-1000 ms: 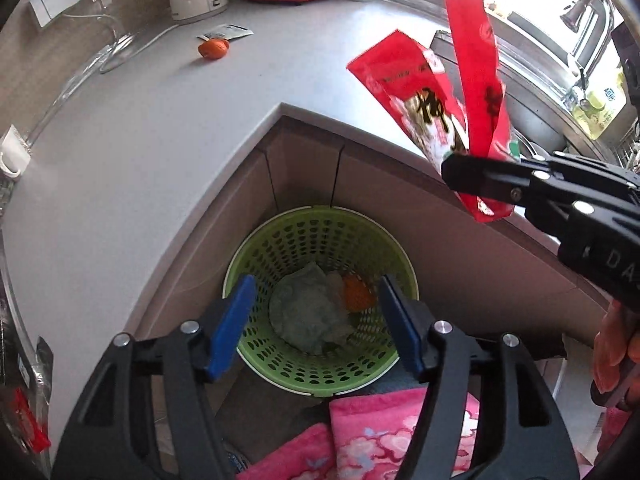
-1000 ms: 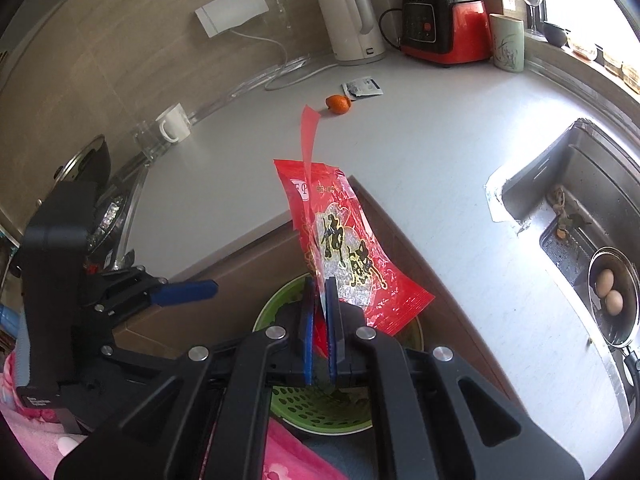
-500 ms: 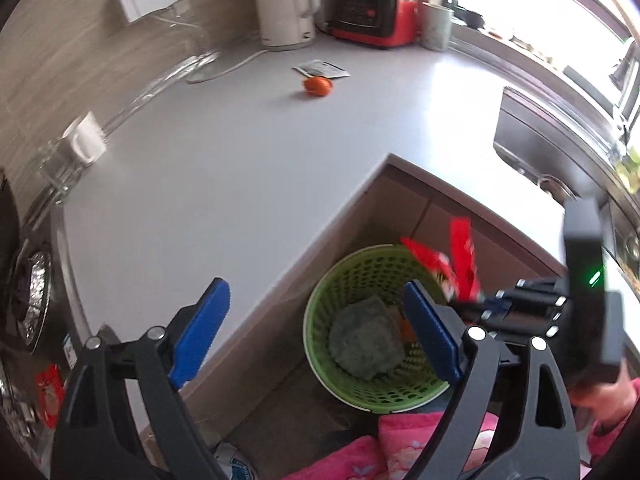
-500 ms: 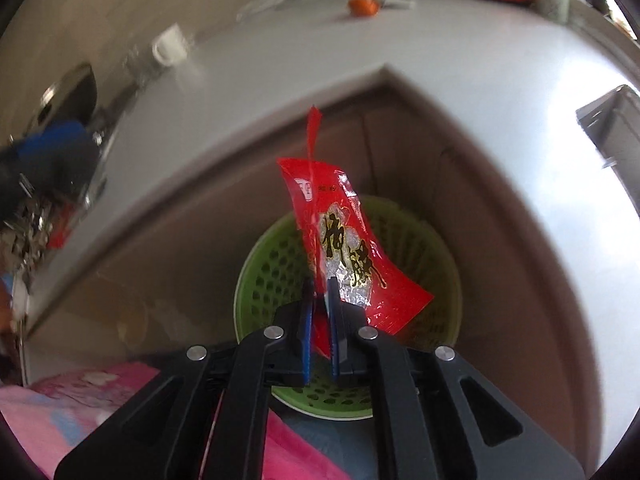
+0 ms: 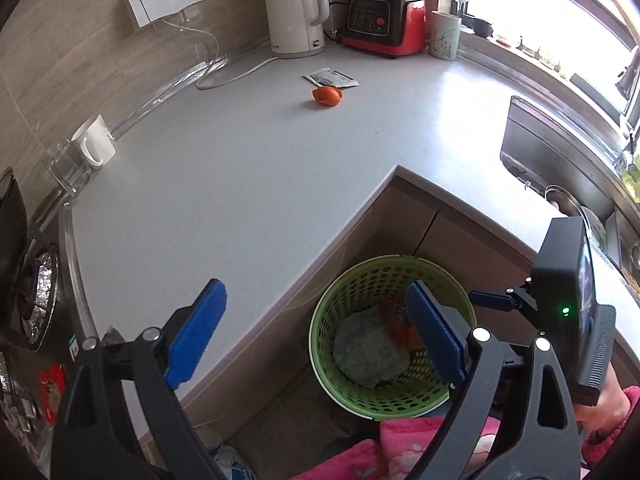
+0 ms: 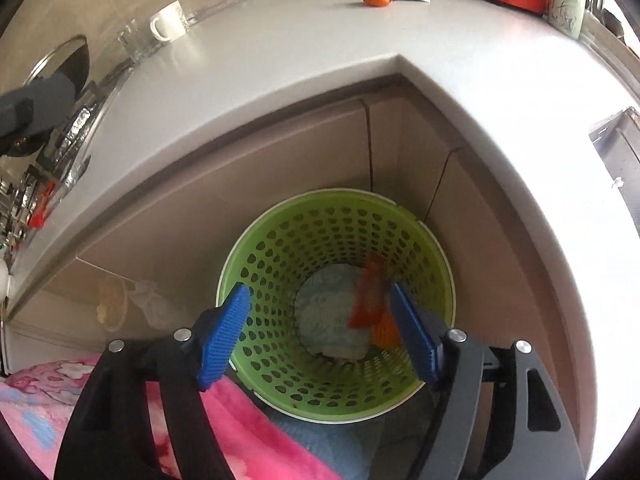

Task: Collect trash
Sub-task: 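Carry the towel and snack bag over the green basket and release both, then move both open grippers back to the orange peel and white sachet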

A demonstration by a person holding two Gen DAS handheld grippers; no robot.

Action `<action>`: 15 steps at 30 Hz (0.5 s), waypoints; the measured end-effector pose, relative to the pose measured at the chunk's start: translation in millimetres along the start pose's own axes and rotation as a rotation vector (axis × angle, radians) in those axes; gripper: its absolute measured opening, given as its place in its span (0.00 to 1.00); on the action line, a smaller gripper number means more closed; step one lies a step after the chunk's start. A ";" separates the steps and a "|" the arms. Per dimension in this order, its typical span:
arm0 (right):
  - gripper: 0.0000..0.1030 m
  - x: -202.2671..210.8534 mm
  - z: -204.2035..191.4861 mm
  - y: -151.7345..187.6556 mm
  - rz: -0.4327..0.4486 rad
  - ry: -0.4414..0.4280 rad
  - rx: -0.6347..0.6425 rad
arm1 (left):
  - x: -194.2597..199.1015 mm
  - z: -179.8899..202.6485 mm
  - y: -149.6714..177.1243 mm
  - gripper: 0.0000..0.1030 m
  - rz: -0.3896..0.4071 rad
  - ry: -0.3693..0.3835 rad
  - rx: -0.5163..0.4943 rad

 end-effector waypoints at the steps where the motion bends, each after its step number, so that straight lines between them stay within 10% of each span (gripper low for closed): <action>1: 0.73 1.8 0.1 -1.9 0.005 -0.001 -0.001 | -0.3 0.5 -0.8 0.85 0.000 0.000 0.001; 15: 0.92 71.2 19.8 -68.7 0.181 0.063 0.024 | -9.2 -5.7 -36.3 0.88 0.041 0.015 0.066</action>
Point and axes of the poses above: each gripper's, at about its wrist camera, not at the fingertips, and x roughly against the way its jaws point, z to its right, y to its underside, the point moved 6 cm from there along -x, roughly the way its jaws point, and after that the axes turned 2 degrees about z, right-handed, at the moved point
